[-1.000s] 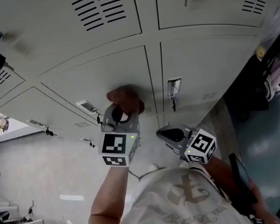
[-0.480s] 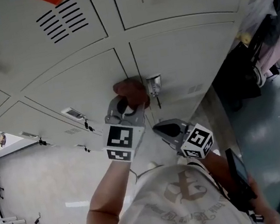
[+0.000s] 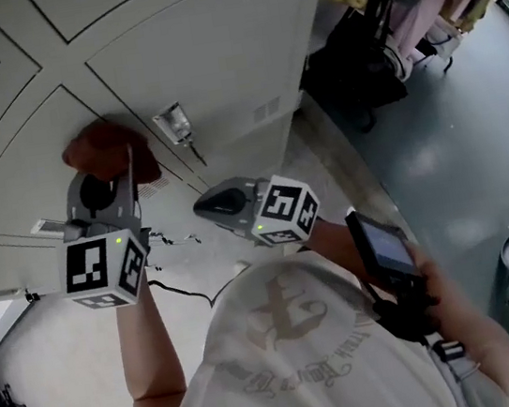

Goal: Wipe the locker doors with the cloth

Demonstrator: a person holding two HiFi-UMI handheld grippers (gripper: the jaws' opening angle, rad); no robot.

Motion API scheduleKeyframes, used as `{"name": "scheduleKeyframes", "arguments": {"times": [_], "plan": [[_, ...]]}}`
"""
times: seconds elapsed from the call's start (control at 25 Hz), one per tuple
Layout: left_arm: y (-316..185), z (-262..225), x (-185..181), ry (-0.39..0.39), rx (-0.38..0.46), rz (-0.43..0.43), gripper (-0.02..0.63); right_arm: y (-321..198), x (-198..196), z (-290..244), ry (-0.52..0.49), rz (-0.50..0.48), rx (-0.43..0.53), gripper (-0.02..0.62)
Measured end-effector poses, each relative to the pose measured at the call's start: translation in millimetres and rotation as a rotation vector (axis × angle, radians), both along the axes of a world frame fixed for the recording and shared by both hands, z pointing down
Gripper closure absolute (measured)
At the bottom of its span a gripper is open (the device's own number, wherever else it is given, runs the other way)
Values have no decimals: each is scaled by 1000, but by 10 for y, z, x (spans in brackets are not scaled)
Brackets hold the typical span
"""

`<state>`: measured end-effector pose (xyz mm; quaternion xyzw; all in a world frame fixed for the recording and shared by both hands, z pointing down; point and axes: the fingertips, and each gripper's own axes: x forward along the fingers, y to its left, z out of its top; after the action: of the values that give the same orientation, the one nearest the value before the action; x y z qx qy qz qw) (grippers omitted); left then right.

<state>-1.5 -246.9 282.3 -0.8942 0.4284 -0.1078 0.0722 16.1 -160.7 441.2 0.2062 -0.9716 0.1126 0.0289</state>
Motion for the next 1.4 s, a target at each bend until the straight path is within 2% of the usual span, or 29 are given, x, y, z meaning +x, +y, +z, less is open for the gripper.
{"name": "scheduleKeyframes", "arguments": {"times": [0.12,0.32,0.48,0.6,0.68,0.88,1.12,1.24,1.4], "plan": [[42,56,-174,12,-12,-20,528,89,-44,41,33,-22,-5,588],[102,52,-512,13,-22,-62,528,163,-227,-16,33,-55,-8,588],[167,-26,-882,7,6,-149,528,213,-442,-81,13,-116,-1,588],[225,124,-883,24,-23,-143,528,365,-326,-8,30,-98,-36,588],[190,144,-969,34,-15,-151,528,323,-313,22,38,-101,-35,588],[134,-3,-1352,82,-10,-173,528,237,-531,47,20,-105,-32,588],[171,-15,-1893,147,-25,-271,526,267,-685,62,20,-130,-37,588],[181,-7,-2062,197,-39,-275,526,278,-734,93,21,-140,-41,588],[205,-130,-2186,155,10,-306,526,278,-799,109,20,-158,-39,588]]}}
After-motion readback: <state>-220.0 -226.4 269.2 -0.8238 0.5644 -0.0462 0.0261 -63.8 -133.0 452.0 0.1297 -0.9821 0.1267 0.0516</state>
